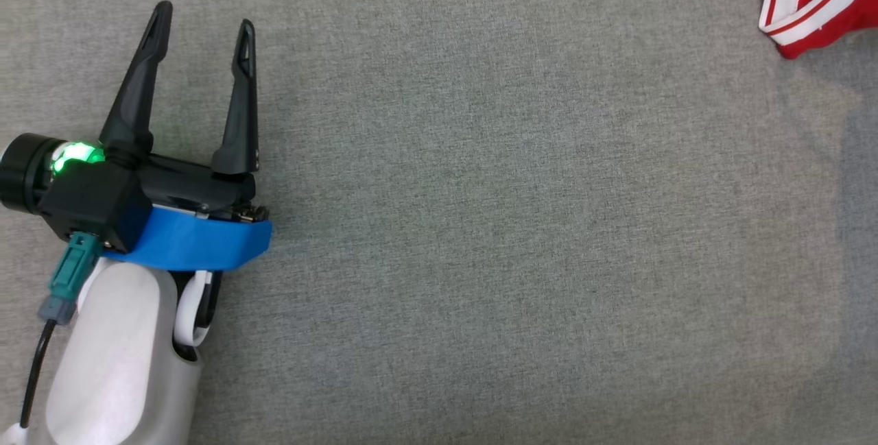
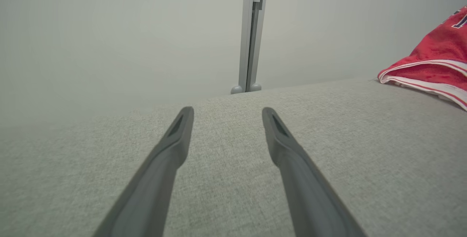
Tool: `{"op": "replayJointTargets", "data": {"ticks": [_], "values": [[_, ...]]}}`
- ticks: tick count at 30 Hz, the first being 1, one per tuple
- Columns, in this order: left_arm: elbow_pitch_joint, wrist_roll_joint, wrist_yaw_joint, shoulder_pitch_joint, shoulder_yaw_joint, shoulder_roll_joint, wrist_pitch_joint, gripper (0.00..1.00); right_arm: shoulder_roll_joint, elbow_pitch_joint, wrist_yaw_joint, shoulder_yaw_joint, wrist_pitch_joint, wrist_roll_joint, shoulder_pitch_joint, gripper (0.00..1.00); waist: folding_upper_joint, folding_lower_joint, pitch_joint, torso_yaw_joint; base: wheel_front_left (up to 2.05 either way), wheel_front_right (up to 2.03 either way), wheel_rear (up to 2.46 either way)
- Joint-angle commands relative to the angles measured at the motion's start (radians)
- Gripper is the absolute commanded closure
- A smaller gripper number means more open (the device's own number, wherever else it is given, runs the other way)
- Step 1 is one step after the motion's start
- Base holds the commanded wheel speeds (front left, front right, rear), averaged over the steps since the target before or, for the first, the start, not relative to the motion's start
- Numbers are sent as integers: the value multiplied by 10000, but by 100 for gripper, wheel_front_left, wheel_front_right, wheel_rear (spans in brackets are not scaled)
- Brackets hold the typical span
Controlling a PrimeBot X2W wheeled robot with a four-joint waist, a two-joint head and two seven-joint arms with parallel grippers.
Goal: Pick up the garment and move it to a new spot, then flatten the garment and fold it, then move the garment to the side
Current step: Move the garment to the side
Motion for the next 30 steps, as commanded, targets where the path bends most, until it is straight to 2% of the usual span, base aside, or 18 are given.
{"op": "replayJointTargets", "data": {"ticks": [1, 5, 9, 16, 21, 30], "values": [[19, -68, 36, 27, -24, -34, -60, 0, -74, -49, -16, 2, -108, -13, 115, 0, 0, -1, -43, 15, 0, 0, 0], [227, -142, 41, 102, -98, -113, -147, 0, -69, 109, -16, 192, -505, 69, 265, 0, 0, -1, -368, 165, 0, 0, 0], [546, -236, 80, 301, -115, -217, -299, 0, 411, 390, -15, 209, -916, 388, 597, 0, 0, -1, -957, 351, 0, 0, 0], [1256, -484, 165, 1094, -30, -449, -484, 0, 1899, 262, -10, 53, -1863, 1892, 2198, 0, 0, -1, -2461, 749, 0, 0, 0], [1638, -643, 224, 1977, 71, -556, -539, 0, 2902, -346, -9, 144, -2323, 2854, 3872, 0, 0, -1, -3491, 1030, 0, 0, 0], [1897, -768, 254, 3317, 408, -686, -553, 0, 4673, -1677, -9, -420, -2951, 3265, 6877, 0, 0, -1, -4870, 1577, 0, 0, 0]]}}
